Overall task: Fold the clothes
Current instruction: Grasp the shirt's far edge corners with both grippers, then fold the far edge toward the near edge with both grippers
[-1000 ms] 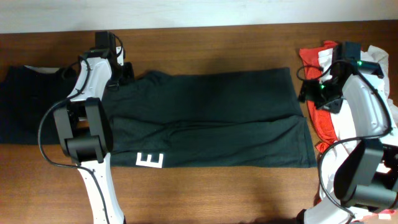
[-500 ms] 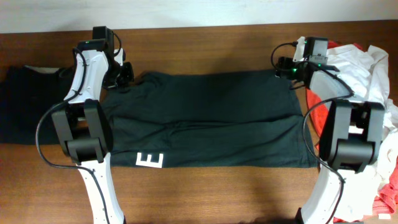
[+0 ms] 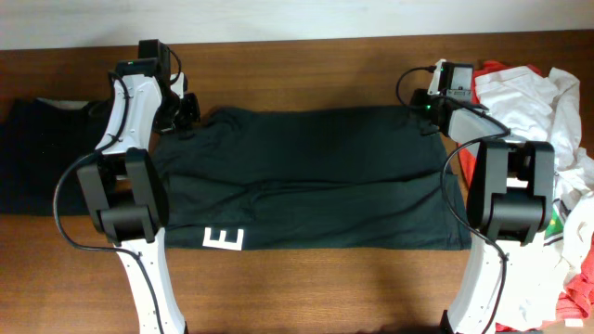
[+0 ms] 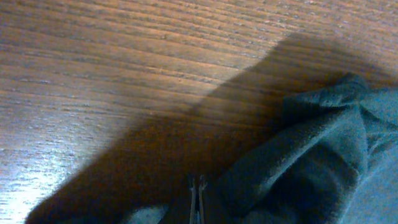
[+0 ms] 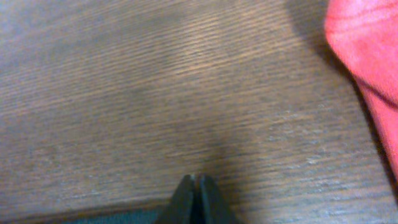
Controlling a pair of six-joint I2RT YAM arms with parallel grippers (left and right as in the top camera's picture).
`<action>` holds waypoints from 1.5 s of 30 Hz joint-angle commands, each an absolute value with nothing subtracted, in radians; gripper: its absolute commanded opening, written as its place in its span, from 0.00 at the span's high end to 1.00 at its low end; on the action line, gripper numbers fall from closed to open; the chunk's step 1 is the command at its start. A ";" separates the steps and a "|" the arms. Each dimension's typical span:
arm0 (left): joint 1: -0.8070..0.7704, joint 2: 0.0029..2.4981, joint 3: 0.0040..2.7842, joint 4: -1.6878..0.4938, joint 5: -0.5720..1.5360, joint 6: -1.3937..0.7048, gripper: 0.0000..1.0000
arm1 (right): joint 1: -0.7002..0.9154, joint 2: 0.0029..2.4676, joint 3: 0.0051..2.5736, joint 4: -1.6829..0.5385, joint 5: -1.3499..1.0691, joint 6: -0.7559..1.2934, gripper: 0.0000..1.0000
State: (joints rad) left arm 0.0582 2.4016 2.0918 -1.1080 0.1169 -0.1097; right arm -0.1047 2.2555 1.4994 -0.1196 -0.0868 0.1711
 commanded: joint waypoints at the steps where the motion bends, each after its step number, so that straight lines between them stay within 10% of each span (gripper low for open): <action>1: 0.062 2.408 2.107 -1.124 0.128 -0.119 0.99 | -0.113 2.264 1.518 -0.193 -0.044 0.205 0.96; 19: 0.168 2.338 2.342 -1.501 0.245 -0.085 1.00 | -0.179 1.934 1.755 -1.087 -0.040 0.199 0.96; 45: 0.206 2.060 1.794 -1.669 0.038 -0.079 1.00 | -0.179 1.933 1.668 -1.433 0.136 0.192 0.96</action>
